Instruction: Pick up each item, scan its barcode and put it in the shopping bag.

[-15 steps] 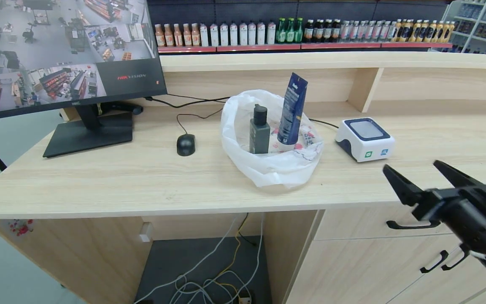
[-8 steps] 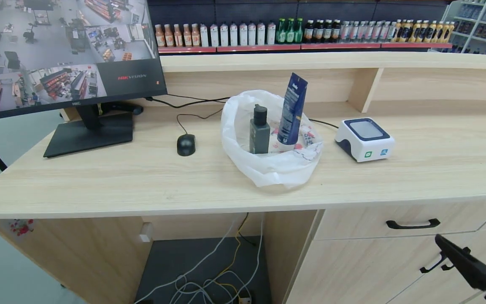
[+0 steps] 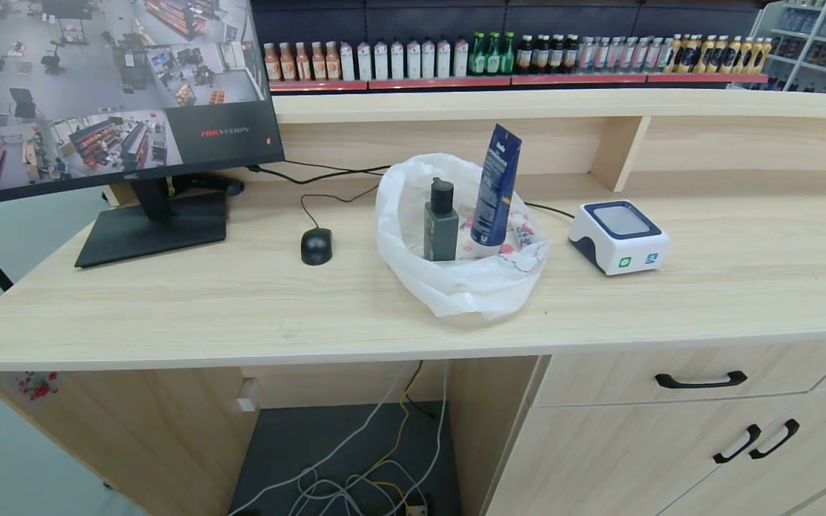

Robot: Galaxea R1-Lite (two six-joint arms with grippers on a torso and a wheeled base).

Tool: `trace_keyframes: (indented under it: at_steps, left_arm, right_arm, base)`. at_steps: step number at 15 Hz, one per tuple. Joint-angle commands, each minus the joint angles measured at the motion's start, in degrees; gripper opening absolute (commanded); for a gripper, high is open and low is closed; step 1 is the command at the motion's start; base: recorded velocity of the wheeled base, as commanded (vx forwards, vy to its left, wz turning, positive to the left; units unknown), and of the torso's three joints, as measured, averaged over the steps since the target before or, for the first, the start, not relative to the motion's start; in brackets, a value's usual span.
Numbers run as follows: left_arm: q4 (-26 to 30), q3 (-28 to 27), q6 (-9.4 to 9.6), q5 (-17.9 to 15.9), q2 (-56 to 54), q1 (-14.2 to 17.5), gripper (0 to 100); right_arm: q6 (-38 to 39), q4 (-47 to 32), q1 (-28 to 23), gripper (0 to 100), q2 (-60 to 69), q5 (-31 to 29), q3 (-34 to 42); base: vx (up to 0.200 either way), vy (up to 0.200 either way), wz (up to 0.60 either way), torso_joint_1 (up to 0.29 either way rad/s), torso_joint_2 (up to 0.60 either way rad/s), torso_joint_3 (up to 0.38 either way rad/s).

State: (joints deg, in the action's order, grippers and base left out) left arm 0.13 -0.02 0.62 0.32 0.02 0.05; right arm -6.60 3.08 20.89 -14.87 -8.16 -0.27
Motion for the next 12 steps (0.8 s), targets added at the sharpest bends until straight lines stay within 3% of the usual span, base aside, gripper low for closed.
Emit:
trace_keyframes:
  at_steps: [1,3,5,8,12]
  left_arm:
    - [0.0,0.0,-0.01,0.0,0.0,0.0,100]
    - [0.0,0.0,-0.01,0.0,0.0,0.0,100]
    - [0.0,0.0,-0.01,0.0,0.0,0.0,100]
    - [0.0,-0.1,-0.01,0.0,0.0,0.0,100]
    - [0.0,0.0,-0.01,0.0,0.0,0.0,100]
  right_arm:
    - [0.3,-0.3,0.5,100,4.5,0.0,-0.2]
    - [1.0,-0.3,0.4,100,3.6,-0.3,-0.2]
    - [2.3,-0.5,-6.3,100,2.2,-4.3,-0.3]
    - [3.1,-0.7,-15.9,100,2.3,-4.5,-0.3]
    - [6.0,-0.8,-21.6,100,8.4,-4.6,-0.3]
  base:
    - [0.000,0.000,0.00,0.000,0.00,0.000]
    - [0.000,0.000,0.00,0.000,0.00,0.000]
    - [0.000,0.000,0.00,0.000,0.00,0.000]
    - [0.000,0.000,0.00,0.000,0.00,0.000]
    - [0.000,0.000,0.00,0.000,0.00,0.000]
